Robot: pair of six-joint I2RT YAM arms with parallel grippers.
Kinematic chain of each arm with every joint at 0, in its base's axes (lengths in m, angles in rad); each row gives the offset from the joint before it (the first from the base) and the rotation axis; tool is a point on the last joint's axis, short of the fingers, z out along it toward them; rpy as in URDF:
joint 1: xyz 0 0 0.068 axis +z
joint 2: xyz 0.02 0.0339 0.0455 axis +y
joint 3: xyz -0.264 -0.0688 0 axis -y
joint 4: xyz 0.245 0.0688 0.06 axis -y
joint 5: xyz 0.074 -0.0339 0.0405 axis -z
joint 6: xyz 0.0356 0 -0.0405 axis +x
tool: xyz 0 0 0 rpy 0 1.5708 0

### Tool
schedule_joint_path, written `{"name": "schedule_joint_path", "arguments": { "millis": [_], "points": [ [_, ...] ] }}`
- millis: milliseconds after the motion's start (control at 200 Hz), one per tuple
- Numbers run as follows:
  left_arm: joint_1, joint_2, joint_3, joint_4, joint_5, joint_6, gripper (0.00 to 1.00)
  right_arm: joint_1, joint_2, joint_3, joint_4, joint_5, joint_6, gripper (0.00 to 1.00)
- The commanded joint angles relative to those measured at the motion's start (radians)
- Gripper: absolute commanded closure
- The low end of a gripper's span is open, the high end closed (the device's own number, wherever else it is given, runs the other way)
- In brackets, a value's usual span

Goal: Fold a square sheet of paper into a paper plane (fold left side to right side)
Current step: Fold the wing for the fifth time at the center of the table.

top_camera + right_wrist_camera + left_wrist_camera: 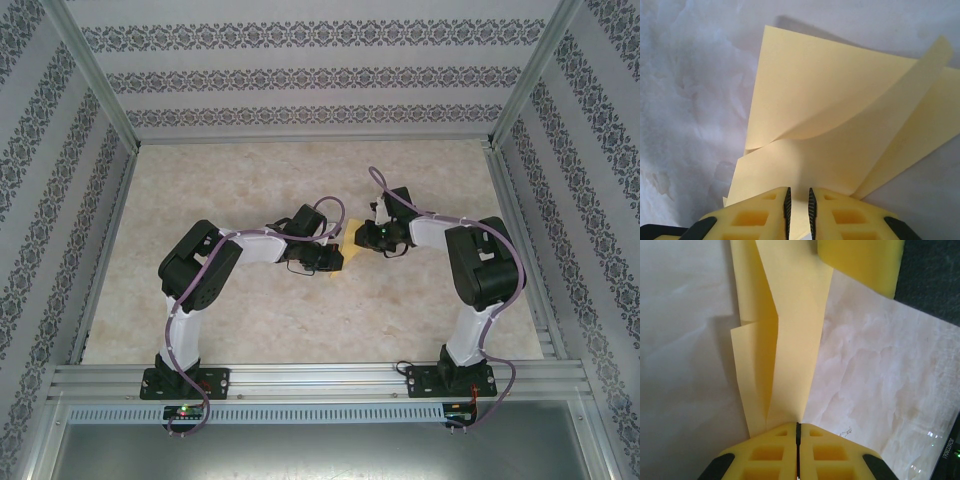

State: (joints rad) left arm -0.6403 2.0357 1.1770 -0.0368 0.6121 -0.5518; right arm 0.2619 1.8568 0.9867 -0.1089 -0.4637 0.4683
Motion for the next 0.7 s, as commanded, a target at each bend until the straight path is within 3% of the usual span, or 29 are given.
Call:
{"name": "schedule_joint_path", "arguments": {
  "millis": [0, 430, 694],
  "points": [
    [-0.021, 0.080, -0.038, -0.159, -0.082, 0.030, 0.91, -0.036, 0.026, 0.034, -0.036, 0.085, -0.032, 0.79],
    [-0.022, 0.079, -0.035, -0.165, -0.086, 0.035, 0.91, -0.093, 0.029, 0.082, -0.077, 0.110, -0.045, 0.78],
    [-0.024, 0.070, -0.030, -0.162, -0.086, 0.033, 0.91, -0.077, -0.183, 0.004, -0.070, 0.033, -0.025, 0.78]
  ]
}}
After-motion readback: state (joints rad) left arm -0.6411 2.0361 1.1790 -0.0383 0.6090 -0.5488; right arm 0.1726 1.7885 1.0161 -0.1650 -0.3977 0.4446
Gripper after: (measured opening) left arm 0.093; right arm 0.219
